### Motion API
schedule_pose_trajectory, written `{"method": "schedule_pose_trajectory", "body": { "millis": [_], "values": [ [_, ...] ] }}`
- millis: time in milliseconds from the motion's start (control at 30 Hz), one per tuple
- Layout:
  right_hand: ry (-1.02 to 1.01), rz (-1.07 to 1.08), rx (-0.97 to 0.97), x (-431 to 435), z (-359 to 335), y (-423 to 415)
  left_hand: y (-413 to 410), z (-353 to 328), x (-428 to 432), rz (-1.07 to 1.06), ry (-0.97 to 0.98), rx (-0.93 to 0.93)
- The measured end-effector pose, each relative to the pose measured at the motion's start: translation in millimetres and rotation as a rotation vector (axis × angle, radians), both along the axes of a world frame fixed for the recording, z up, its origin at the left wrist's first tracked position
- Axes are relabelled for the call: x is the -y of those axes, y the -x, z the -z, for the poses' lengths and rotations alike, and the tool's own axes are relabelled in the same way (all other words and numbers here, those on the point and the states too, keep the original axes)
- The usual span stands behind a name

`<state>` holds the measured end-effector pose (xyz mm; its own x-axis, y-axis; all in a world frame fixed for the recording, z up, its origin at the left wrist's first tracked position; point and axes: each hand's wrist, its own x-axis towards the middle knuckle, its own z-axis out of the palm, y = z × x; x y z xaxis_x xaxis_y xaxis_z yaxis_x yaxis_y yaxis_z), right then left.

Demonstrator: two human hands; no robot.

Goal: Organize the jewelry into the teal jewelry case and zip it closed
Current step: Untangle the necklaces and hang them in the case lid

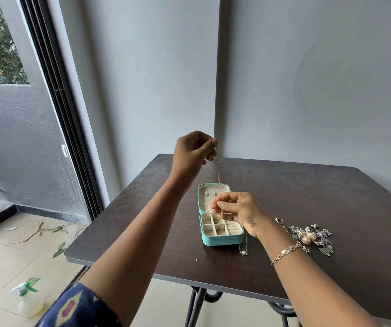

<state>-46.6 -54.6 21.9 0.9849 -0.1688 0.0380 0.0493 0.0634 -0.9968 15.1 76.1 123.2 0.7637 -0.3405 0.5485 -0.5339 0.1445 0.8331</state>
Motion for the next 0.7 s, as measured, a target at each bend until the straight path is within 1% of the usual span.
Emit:
{"method": "schedule_pose_trajectory", "body": {
  "millis": [267, 433, 700],
  "values": [
    [-0.201, 0.082, -0.021, 19, -4, 21, -2, 7, -6, -0.095, 0.030, -0.089],
    [-0.227, 0.134, -0.034, 32, -4, 30, -3, 18, -9, -0.130, 0.028, -0.169],
    [-0.239, 0.220, -0.083, 53, -13, 38, 4, 63, -3, -0.183, 0.032, -0.394]
  ]
}}
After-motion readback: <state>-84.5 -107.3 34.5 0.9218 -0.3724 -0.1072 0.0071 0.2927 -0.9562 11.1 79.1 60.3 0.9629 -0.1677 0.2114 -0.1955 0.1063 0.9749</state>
